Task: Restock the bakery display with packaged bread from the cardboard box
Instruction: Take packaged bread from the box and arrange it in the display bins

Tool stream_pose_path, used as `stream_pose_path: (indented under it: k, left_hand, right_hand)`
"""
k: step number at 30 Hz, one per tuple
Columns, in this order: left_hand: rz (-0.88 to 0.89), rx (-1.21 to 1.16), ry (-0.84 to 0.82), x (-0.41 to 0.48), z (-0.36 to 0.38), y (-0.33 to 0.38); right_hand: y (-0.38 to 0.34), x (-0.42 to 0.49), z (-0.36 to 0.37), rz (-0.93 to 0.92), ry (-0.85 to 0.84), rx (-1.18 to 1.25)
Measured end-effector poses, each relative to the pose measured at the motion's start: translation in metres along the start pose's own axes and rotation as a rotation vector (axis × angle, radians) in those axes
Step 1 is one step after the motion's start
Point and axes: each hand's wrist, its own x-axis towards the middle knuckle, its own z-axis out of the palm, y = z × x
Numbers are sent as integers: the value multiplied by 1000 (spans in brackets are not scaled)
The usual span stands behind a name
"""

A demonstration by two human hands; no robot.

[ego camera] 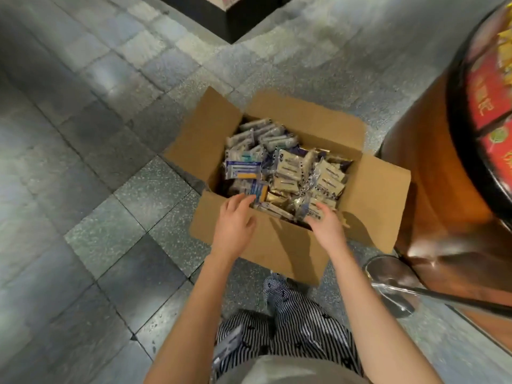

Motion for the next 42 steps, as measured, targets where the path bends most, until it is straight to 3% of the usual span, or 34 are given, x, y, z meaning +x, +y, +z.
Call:
stream_pose_path:
  k: [12,17,24,31,36,39,42]
  left_hand:
    - [-106,-20,-319,117,69,-13]
    - [-179,-50,-448,149,100,-25]
    - [-183,68,-611,190,136,-56]
    - [-76,98,-779,213,158,-75]
    - [-2,7,-702,213,157,-73]
    - [-44,-60,-608,212,151,-70]
    - [-122,-122,-531,209,141,-66]
  right_hand:
    - [65,114,30,181,-36,-92]
    - [80,154,36,273,-125,-197]
    - [103,208,43,149,-212,-468]
    - [103,227,51,126,-312,-713]
    - [84,229,51,70,-320,-742]
    - [71,218,55,58,-355,-711]
    - [60,204,52,86,-274,-582]
